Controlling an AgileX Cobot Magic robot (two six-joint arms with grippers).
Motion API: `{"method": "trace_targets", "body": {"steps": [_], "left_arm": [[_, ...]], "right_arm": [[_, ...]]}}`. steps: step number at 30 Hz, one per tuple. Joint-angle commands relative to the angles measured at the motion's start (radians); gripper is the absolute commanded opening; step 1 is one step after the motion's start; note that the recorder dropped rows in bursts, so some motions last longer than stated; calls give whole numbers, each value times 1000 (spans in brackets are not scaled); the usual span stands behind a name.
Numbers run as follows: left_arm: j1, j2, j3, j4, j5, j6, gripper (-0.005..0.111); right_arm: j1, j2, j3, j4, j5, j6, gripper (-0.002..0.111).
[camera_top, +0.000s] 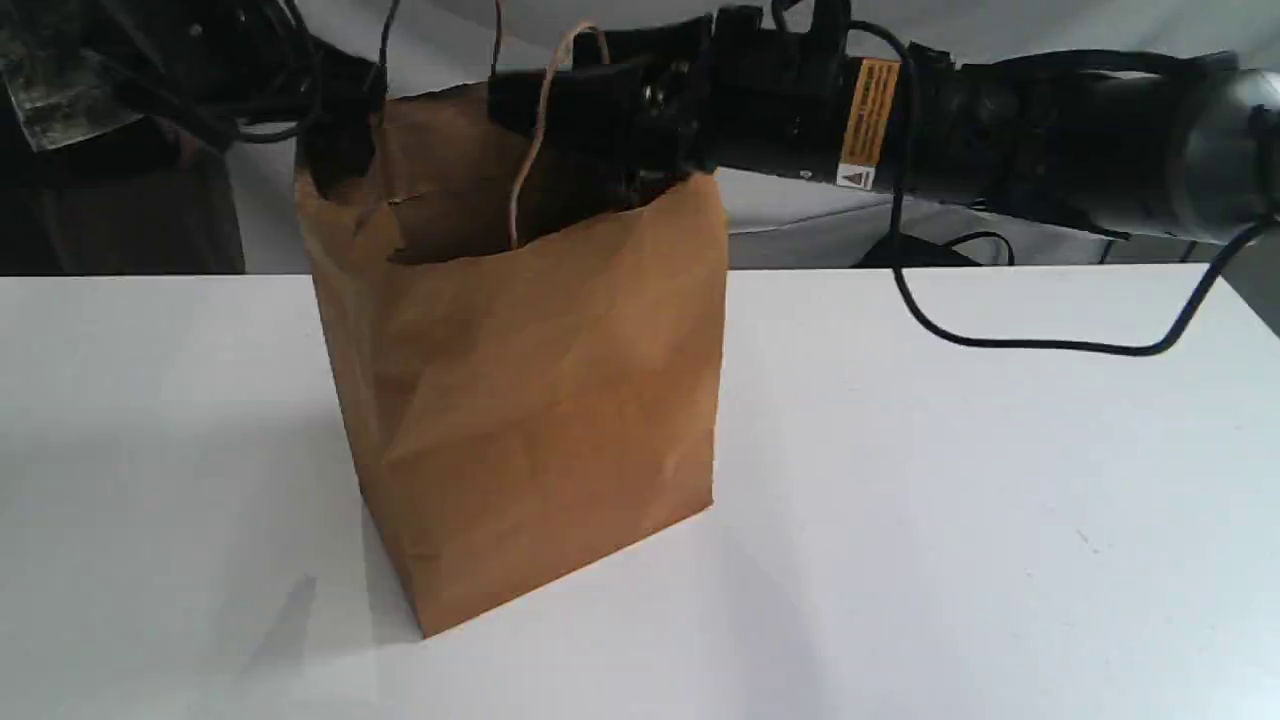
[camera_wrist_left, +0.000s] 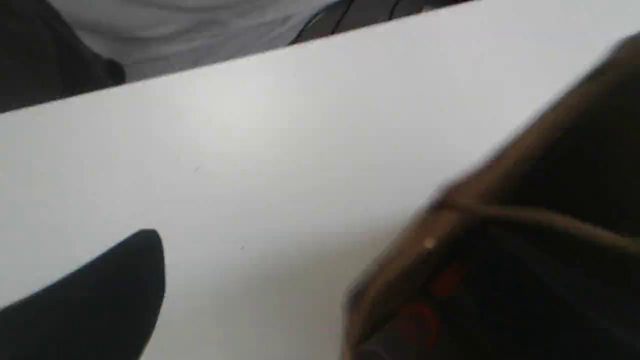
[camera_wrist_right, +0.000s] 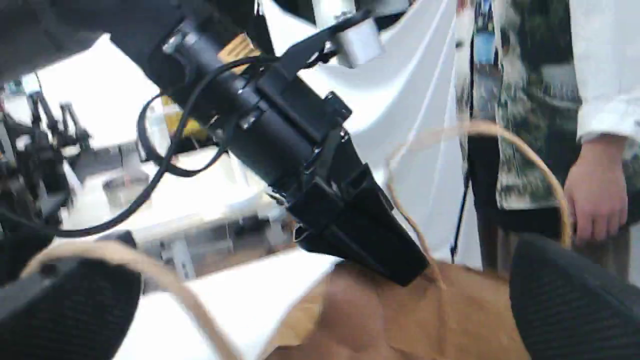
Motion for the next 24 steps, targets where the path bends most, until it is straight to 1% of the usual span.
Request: {"method": "trace_targets", "body": {"steps": [1, 5, 9, 11, 13, 18, 21, 24], "left_arm": [[-2, -60, -3, -56, -43, 8, 83], [-2, -111, 21, -48, -65, 8, 83], [-2, -178, 100, -48, -70, 29, 83], [-2, -213, 175, -35, -120, 31, 83], [-2, -260, 265, -10, -205, 28, 83], [-2, -355, 457, 16, -394, 4, 83], [-2, -392, 529, 16, -488, 2, 83], [-2, -418, 566, 16, -521, -3, 83]], "right_arm": [[-7, -6, 6, 49, -56, -55, 105], [-9, -6, 6, -40, -66, -107, 101], [-9, -6, 6, -153, -63, -114, 91], [-9, -6, 6, -217, -61, -114, 86], [-9, -6, 6, -265, -43, -114, 82], [-14, -6, 6, -293, 2, -57, 82], [-26, -6, 6, -295, -6, -30, 82], [-44, -8, 6, -299, -20, -16, 82]]}}
